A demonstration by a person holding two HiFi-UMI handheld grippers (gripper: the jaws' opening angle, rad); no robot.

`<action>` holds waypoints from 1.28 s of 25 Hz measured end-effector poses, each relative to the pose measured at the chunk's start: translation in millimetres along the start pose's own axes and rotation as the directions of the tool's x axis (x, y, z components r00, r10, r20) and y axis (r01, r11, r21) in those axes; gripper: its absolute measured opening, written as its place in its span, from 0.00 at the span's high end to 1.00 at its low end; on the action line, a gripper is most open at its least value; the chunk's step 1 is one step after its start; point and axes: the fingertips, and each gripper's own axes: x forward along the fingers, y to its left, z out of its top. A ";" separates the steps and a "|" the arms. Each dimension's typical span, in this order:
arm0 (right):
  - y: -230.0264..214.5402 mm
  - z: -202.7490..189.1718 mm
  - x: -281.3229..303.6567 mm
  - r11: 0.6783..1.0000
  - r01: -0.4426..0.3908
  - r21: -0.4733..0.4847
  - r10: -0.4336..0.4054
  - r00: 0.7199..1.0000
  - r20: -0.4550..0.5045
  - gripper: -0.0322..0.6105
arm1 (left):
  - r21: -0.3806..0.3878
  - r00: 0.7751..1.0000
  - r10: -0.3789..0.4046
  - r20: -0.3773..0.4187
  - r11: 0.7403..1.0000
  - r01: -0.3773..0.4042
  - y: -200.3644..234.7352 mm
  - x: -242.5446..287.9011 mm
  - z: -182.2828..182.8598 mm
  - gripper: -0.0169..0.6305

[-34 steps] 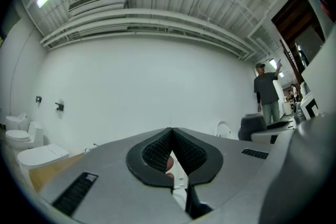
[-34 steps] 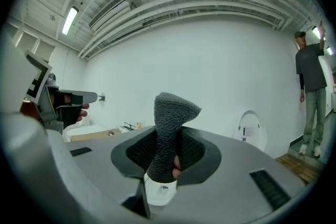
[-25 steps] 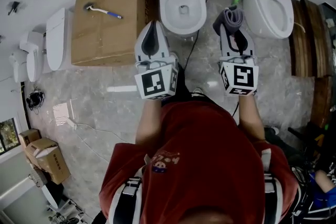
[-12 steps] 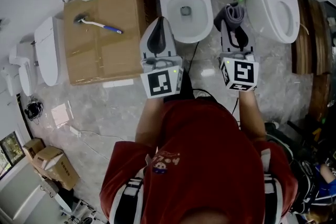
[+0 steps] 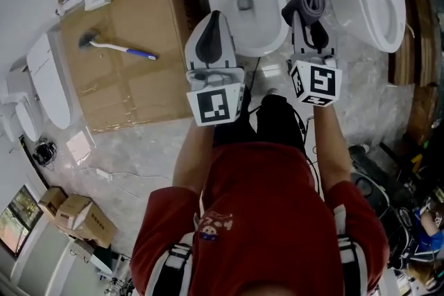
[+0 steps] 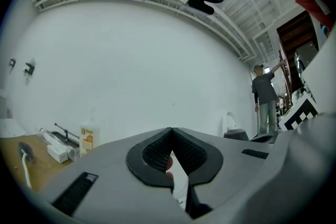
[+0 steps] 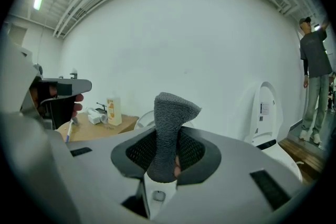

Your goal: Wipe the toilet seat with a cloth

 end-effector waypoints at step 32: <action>-72.3 -326.7 305.9 0.995 0.029 -0.096 -0.049 0.976 -0.212 0.81 | 0.064 0.984 0.078 -0.159 0.996 -0.069 36.8 110.3 -329.7 0.95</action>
